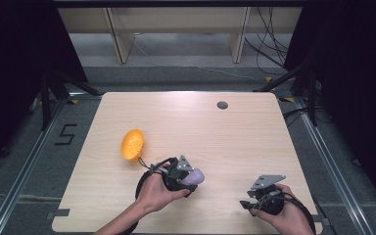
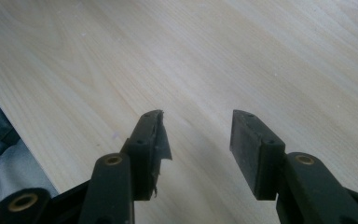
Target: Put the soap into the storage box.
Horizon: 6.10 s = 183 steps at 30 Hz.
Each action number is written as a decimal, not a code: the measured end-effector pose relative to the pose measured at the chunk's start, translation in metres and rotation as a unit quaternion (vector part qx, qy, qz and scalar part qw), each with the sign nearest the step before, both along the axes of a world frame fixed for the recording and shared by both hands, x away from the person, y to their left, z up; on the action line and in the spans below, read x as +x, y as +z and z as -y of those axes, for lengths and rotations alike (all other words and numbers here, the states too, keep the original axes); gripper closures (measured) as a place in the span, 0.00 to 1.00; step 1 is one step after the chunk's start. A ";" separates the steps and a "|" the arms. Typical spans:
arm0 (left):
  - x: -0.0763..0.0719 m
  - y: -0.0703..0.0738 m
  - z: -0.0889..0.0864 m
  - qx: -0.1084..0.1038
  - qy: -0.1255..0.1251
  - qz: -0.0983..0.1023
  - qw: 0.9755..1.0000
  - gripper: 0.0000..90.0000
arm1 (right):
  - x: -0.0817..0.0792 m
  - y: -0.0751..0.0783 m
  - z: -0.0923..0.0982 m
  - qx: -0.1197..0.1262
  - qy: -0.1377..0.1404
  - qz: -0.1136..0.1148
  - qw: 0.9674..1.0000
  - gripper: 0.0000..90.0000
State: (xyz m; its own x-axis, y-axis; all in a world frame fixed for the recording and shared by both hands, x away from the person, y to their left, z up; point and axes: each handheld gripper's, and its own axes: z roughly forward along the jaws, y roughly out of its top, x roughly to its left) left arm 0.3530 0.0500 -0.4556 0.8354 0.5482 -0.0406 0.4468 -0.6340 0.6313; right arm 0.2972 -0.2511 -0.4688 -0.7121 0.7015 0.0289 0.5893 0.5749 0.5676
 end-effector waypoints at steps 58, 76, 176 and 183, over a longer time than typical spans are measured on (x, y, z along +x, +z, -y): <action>-0.007 0.009 -0.063 -0.039 0.122 -0.008 0.992 0.55 | 0.001 0.004 0.001 0.023 -0.026 0.003 0.999 0.57; -0.006 0.011 -0.074 -0.048 0.144 -0.010 0.988 0.55 | 0.002 0.006 0.003 0.024 -0.023 -0.002 0.999 0.56; 0.028 0.033 -0.140 -0.050 0.303 0.008 0.952 0.55 | 0.004 0.007 0.003 0.034 -0.012 0.010 0.999 0.54; 0.034 0.033 -0.142 -0.055 0.309 0.011 0.949 0.55 | 0.004 0.007 0.003 0.037 -0.011 0.007 0.999 0.54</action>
